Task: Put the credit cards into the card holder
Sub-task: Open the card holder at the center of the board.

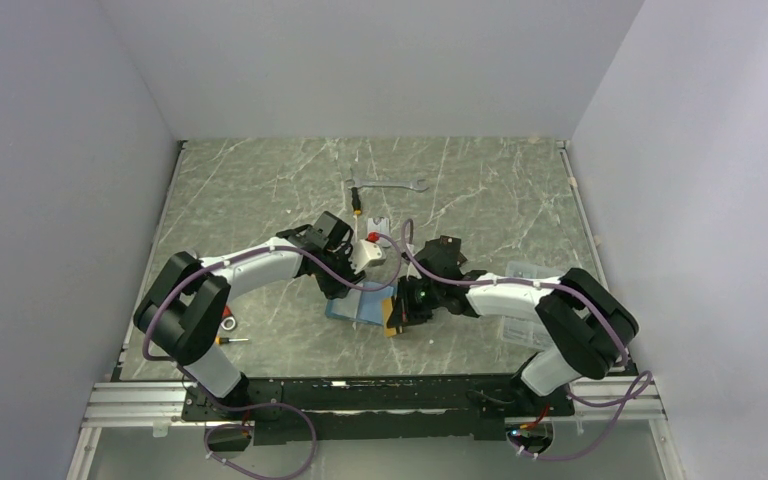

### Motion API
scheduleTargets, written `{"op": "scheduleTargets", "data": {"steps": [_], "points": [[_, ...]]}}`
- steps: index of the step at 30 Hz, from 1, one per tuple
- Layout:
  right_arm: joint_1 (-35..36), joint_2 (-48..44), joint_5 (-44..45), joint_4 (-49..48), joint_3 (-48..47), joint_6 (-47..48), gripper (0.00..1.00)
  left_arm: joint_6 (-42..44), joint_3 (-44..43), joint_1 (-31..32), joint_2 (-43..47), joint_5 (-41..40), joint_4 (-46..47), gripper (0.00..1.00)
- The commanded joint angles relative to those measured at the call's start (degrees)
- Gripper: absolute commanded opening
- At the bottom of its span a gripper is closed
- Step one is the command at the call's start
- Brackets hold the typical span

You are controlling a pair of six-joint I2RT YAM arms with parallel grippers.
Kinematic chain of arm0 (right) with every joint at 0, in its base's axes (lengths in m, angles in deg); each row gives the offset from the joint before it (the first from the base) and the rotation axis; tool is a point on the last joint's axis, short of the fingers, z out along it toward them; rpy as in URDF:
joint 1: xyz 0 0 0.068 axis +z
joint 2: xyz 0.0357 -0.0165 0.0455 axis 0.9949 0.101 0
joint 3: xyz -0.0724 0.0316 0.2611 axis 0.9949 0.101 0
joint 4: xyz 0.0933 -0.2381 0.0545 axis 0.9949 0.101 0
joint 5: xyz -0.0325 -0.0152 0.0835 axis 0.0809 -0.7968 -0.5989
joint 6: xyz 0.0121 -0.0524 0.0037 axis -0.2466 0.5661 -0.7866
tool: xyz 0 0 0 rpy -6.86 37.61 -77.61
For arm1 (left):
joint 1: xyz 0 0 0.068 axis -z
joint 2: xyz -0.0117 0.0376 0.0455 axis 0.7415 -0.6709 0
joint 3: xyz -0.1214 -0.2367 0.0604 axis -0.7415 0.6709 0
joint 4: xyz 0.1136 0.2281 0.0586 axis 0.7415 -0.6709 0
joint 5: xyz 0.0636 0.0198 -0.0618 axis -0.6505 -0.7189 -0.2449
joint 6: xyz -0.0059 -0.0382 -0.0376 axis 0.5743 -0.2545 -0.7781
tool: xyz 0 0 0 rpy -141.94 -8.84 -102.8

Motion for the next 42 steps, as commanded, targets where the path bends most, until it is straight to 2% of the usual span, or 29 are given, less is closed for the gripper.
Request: {"op": "scheduleTargets", "data": {"steps": [1, 11, 30, 42], "points": [[0.3, 1.1, 0.9, 1.2, -2.1, 0.8, 0.00, 1.2, 0.2, -0.3, 1.4, 2.3, -0.8, 0.40], [-1.9, -2.0, 0.0, -0.1, 4.3, -1.7, 0.00, 1.6, 0.6, -2.2, 2.9, 2.9, -2.5, 0.37], [-2.4, 0.4, 1.1, 1.9, 3.9, -3.2, 0.00, 0.8, 0.6, -2.2, 2.9, 4.6, -3.1, 0.37], [-3.0, -0.7, 2.3, -0.2, 6.5, -5.7, 0.00, 1.1, 1.4, -2.2, 3.1, 4.4, -2.6, 0.36]]}}
